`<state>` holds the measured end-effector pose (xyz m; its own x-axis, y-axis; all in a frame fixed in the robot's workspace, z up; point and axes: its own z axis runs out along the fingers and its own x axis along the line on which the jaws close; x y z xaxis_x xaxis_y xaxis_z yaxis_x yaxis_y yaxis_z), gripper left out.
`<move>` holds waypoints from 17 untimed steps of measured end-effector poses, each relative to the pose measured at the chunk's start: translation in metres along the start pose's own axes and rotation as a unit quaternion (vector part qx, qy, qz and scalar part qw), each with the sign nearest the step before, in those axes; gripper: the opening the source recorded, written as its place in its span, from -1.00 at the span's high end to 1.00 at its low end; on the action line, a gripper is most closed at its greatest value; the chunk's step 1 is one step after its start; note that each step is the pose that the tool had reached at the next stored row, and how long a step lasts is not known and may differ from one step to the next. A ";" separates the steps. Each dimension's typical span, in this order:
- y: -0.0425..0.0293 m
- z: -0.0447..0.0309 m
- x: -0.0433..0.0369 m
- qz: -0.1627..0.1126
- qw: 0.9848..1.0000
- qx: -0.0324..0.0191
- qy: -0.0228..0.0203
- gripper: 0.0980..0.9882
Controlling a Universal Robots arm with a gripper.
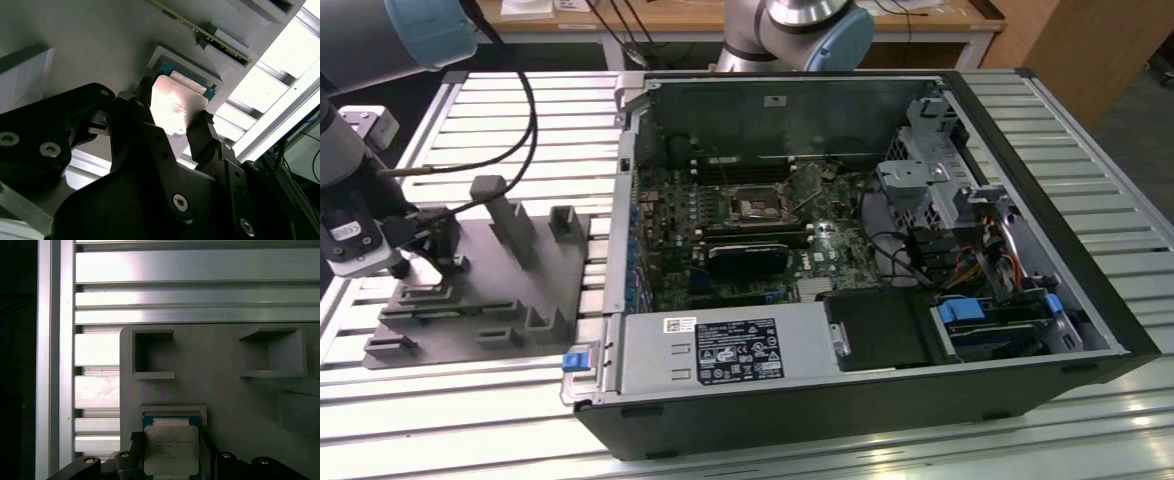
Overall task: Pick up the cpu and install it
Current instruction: 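Pick up the cpu and move it towards the insertion slot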
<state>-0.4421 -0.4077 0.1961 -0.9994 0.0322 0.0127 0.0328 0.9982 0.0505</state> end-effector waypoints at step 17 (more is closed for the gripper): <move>0.0004 -0.0086 0.0002 0.000 1.000 0.000 0.000 0.02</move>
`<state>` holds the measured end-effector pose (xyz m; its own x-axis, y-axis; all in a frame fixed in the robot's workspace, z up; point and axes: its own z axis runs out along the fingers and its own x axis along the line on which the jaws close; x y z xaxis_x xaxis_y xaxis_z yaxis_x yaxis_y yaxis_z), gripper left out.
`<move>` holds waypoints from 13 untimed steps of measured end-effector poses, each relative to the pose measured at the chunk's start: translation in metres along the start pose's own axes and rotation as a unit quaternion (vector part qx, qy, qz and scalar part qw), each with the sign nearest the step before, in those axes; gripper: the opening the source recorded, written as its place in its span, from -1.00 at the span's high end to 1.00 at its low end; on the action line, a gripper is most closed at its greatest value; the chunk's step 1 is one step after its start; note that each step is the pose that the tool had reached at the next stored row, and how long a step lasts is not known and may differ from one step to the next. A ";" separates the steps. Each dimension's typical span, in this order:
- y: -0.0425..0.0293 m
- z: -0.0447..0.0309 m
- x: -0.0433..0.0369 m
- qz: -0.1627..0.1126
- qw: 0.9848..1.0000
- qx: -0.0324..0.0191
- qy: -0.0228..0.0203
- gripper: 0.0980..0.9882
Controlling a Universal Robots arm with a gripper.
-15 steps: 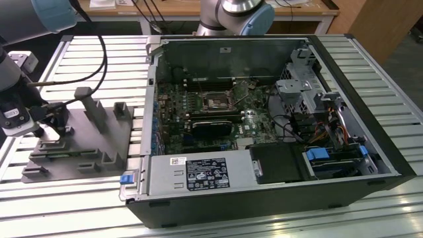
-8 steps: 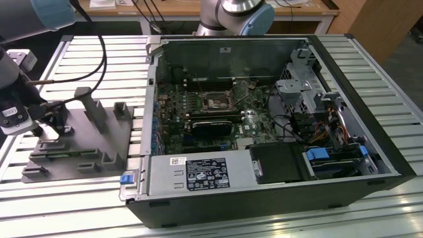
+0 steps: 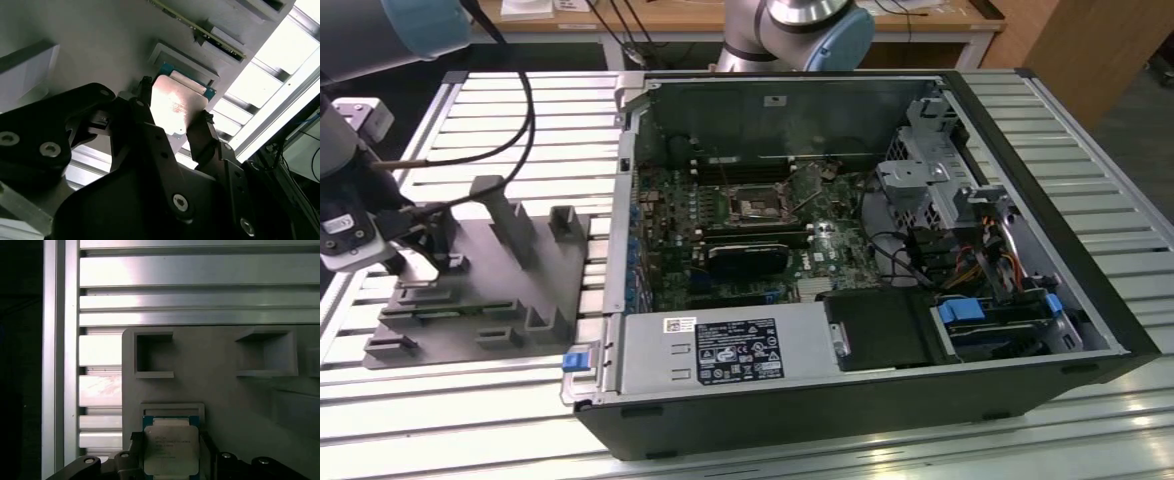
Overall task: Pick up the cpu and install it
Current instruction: 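Pick up the cpu and move it towards the insertion slot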
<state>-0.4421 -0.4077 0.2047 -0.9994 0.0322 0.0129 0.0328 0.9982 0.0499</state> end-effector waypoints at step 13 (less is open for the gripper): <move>0.0009 -0.0171 0.0002 0.000 1.000 -0.001 0.000 0.02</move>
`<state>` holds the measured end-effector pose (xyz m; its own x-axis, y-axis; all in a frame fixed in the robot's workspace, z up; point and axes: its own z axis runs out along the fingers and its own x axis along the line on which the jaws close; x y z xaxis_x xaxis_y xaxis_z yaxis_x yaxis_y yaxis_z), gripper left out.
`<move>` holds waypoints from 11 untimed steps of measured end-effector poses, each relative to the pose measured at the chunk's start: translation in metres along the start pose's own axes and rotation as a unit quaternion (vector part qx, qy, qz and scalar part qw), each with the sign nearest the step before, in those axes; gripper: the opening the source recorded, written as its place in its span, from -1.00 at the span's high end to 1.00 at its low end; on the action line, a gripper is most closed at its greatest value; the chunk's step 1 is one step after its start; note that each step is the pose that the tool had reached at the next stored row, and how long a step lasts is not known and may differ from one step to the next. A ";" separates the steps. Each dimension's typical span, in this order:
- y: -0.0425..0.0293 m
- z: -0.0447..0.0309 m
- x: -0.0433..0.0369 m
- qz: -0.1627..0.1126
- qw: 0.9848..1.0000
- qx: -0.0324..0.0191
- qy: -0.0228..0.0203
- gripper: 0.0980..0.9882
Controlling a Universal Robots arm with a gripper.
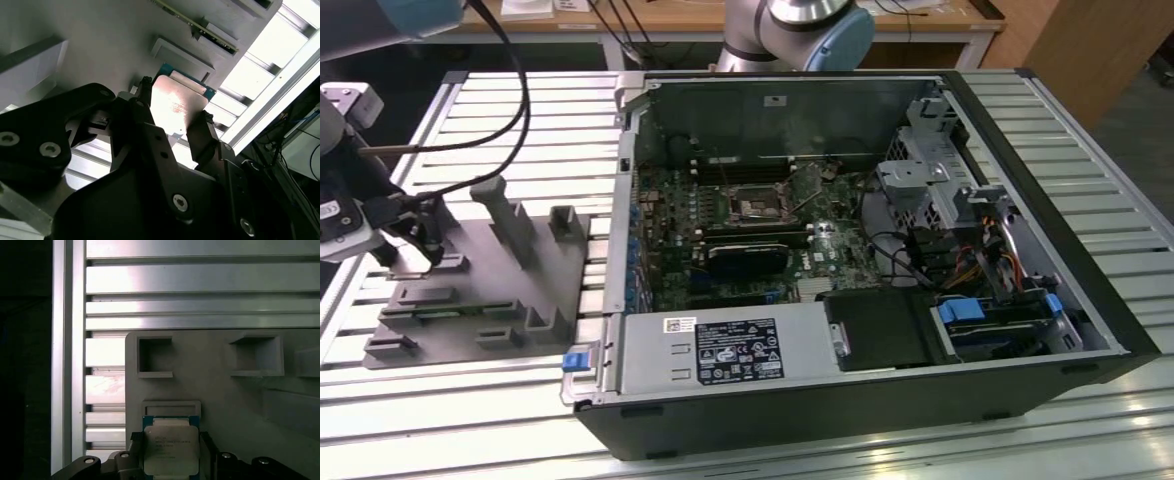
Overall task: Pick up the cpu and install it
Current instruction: 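Pick up the cpu and move it towards the insertion slot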
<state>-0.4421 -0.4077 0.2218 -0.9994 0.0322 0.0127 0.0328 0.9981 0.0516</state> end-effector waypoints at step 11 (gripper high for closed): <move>0.0006 -0.0121 0.0002 0.000 1.000 0.000 0.000 0.02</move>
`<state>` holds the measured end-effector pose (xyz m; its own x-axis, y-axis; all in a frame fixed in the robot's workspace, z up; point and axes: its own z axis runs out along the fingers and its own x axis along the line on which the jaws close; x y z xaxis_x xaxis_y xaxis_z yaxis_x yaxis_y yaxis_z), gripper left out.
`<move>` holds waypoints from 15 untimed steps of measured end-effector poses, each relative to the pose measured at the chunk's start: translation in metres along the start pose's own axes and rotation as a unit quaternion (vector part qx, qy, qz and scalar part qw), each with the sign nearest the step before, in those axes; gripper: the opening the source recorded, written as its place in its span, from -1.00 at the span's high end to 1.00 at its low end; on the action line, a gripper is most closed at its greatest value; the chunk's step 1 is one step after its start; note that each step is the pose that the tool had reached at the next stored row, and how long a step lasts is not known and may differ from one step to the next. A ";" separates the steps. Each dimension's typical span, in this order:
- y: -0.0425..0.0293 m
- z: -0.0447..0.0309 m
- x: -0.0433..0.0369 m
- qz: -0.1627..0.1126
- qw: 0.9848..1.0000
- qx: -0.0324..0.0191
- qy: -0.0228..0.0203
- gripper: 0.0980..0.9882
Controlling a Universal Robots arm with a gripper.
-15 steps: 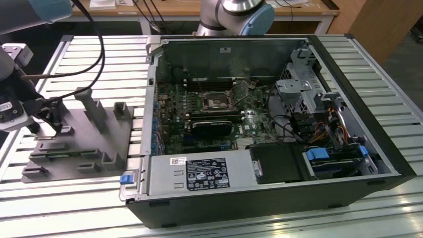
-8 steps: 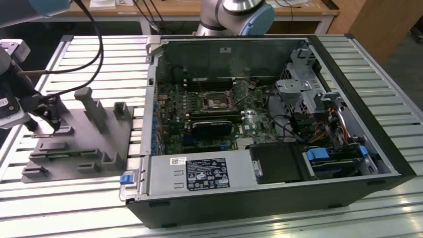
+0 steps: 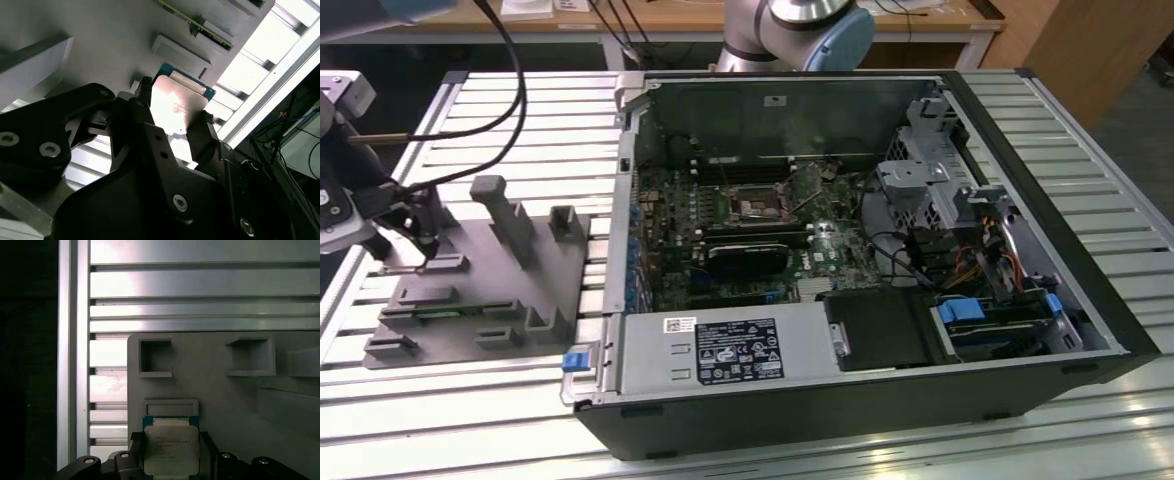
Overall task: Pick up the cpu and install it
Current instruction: 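Pick up the cpu and move it towards the insertion slot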
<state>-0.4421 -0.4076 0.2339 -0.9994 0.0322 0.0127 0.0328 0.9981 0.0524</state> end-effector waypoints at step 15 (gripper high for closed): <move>0.0007 -0.0134 0.0002 0.000 1.000 -0.001 0.000 0.02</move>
<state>-0.4421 -0.4076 0.2473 -0.9994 0.0322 0.0128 0.0329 0.9980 0.0535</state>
